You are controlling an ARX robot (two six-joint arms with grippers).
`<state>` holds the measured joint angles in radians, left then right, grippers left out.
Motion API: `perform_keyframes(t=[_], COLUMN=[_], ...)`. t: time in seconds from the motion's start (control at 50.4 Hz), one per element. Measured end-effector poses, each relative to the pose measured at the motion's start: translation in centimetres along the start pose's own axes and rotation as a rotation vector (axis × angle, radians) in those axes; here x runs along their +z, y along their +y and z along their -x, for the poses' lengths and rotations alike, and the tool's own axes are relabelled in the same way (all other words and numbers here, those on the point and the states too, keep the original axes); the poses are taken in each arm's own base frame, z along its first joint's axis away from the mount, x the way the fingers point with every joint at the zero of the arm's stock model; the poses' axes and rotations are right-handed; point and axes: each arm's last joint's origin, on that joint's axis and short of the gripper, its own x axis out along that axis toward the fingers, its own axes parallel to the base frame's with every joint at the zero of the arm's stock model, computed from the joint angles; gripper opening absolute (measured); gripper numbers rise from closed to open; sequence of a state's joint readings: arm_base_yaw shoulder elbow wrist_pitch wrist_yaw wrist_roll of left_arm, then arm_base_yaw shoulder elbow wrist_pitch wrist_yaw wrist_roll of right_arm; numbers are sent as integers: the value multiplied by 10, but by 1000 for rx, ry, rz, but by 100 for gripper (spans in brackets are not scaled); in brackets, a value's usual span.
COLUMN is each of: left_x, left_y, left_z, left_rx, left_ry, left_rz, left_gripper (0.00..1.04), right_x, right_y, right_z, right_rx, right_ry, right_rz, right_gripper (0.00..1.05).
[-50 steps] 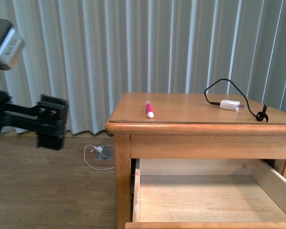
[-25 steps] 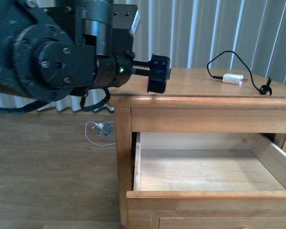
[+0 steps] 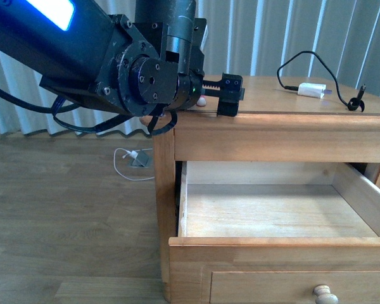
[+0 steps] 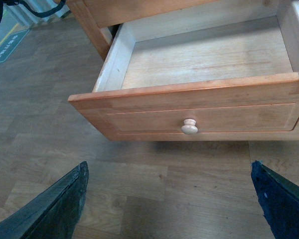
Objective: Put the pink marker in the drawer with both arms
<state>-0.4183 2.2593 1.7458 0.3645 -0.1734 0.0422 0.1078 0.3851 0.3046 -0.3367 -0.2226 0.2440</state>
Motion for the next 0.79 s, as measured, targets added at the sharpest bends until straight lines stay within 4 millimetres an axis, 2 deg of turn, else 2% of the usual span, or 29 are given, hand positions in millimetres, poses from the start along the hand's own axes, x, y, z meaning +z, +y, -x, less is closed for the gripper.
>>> perform_keyframes(t=[0.139, 0.258, 0.456, 0.615, 0.794], left_x=[3, 5, 4, 3, 0], left_y=[-1, -3, -6, -4, 7], left_z=[-4, -4, -3, 0, 10], left_rx=[3, 11, 18, 10, -48], left_ry=[42, 80, 106, 101, 56], left_rz=[-2, -9, -17, -23, -49], left_gripper=[97, 80, 41, 18, 15], right_x=[0, 0, 0, 0, 0], right_y=[0, 0, 0, 0, 0], right_z=[0, 0, 0, 0, 0], right_rx=[0, 0, 0, 0, 0], right_ry=[0, 0, 0, 0, 0], right_rz=[0, 0, 0, 0, 0], right_gripper=[96, 96, 96, 96, 96])
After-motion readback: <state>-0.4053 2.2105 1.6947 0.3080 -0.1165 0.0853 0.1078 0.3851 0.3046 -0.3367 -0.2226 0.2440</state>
